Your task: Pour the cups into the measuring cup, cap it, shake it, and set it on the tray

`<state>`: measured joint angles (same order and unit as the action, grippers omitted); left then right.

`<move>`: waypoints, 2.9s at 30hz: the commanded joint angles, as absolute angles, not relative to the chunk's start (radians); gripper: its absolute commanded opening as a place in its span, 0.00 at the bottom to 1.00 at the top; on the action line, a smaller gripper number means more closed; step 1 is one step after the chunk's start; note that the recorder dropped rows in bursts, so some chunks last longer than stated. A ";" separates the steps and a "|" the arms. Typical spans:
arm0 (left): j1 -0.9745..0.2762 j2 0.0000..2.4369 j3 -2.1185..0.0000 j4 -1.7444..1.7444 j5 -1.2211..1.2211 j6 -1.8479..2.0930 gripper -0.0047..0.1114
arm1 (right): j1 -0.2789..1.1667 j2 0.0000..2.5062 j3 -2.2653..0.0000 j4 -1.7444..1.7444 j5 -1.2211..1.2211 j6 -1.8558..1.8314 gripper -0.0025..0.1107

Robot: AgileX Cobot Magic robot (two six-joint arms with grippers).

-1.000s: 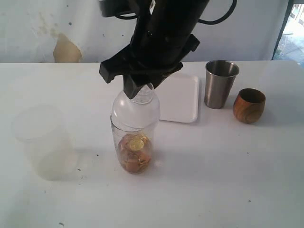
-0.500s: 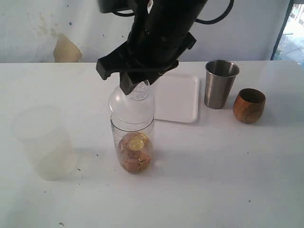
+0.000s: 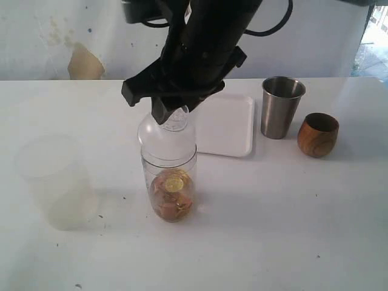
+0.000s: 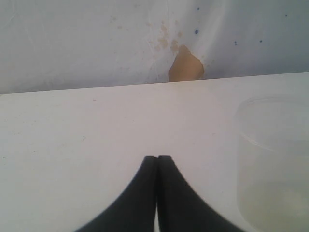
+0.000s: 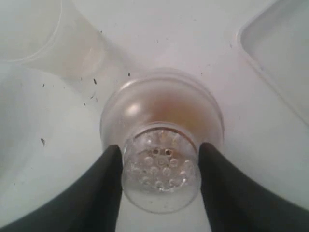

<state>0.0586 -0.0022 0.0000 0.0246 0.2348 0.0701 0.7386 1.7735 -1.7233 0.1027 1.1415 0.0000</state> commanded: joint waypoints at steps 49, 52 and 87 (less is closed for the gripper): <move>0.058 0.000 0.000 0.015 0.232 0.068 0.04 | 0.738 1.721 -1.721 0.099 1.221 0.000 0.02; 0.058 0.000 0.000 0.015 0.232 0.068 0.04 | 0.738 1.740 -1.721 0.099 1.221 0.000 0.02; 0.058 0.000 0.000 0.015 0.232 0.068 0.04 | 0.738 1.810 -1.721 0.100 1.215 0.000 0.02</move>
